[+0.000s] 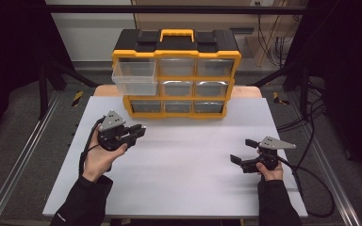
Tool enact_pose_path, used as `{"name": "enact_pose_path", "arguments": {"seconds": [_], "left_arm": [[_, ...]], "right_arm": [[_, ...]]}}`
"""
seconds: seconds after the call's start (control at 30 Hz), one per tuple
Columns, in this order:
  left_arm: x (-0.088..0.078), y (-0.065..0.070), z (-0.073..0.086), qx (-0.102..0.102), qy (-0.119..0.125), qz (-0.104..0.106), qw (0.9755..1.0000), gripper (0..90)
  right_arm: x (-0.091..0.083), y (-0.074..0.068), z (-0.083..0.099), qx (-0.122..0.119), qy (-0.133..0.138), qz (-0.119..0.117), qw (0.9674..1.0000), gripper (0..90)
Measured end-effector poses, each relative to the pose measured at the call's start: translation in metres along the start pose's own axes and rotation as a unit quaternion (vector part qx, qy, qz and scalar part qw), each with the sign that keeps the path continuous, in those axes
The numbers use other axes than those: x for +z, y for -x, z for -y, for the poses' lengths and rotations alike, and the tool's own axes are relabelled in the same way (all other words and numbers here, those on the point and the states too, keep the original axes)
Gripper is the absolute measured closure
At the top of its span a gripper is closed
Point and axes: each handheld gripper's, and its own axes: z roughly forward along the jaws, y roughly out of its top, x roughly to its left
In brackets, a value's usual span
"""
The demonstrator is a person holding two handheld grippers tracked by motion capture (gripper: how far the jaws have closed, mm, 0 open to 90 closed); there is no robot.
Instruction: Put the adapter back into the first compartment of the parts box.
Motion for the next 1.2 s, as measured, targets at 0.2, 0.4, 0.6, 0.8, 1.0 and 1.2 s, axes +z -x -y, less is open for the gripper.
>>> {"name": "enact_pose_path", "arguments": {"seconds": [0.2, 0.4, 0.6, 0.8, 1.0, 1.2], "left_arm": [[-0.004, -0.002, -0.005, 0.0, 0.004, -0.003, 1.0, 76.1], [-0.009, -0.004, -0.01, 0.003, 0.008, -0.006, 0.9999, 76.0], [-0.014, -0.006, -0.015, 0.004, 0.015, -0.008, 0.9999, 76.0], [-0.018, -0.007, -0.021, 0.005, 0.02, -0.011, 0.9997, 76.0], [-0.021, -0.008, -0.027, 0.009, 0.024, -0.01, 0.9996, 76.0], [-0.025, -0.008, -0.032, 0.014, 0.026, -0.013, 0.9995, 76.0]], "right_arm": [[0.0, 0.0, 0.0, 0.0, 0.0, 0.0, 1.0, 0.5], [0.0, 0.0, 0.0, 0.0, 0.0, 0.0, 1.0, 0.5], [0.0, 0.0, 0.0, 0.0, 0.0, 0.0, 1.0, 0.5], [0.0, 0.0, 0.0, 0.0, 0.0, 0.0, 1.0, 0.5], [0.0, 0.0, 0.0, 0.0, 0.0, 0.0, 1.0, 0.5], [0.0, 0.0, 0.0, 0.0, 0.0, 0.001, 1.0, 0.5]]}}
